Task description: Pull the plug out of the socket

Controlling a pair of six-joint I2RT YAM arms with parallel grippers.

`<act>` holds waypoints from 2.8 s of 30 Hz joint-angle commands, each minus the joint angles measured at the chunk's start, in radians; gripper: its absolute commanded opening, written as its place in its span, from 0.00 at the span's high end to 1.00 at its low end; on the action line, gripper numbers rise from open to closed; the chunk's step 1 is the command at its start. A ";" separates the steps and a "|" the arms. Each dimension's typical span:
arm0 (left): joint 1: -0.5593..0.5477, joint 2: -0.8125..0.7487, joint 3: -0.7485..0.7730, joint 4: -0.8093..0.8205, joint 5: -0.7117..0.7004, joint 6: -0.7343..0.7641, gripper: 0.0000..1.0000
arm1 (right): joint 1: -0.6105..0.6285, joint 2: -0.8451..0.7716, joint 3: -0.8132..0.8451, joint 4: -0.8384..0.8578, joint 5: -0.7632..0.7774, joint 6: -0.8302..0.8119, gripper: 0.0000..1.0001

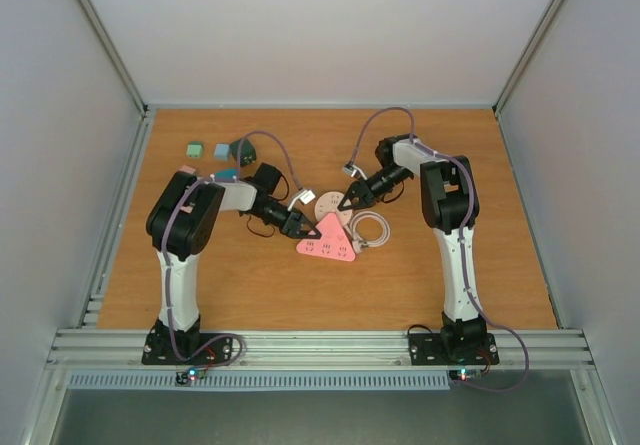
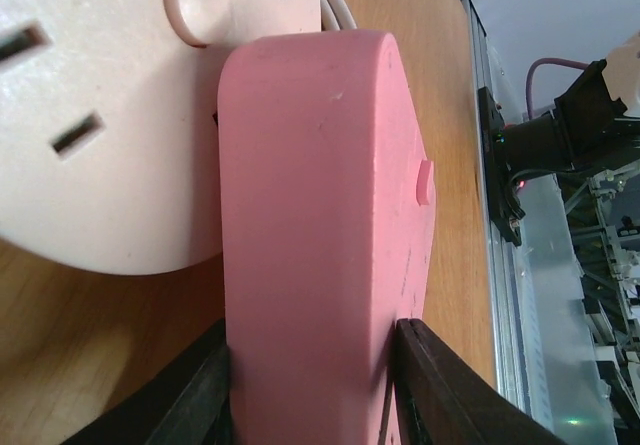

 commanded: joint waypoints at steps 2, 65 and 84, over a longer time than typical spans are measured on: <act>-0.030 -0.044 -0.058 0.078 -0.026 0.010 0.73 | 0.015 -0.026 -0.005 0.038 0.070 0.016 0.77; 0.386 -0.376 -0.247 -0.175 -0.148 0.202 0.85 | -0.132 -0.061 -0.011 0.008 0.148 -0.006 0.78; 0.654 -0.336 -0.206 -0.293 -0.276 0.347 0.55 | -0.364 -0.116 -0.106 0.036 0.163 0.019 0.78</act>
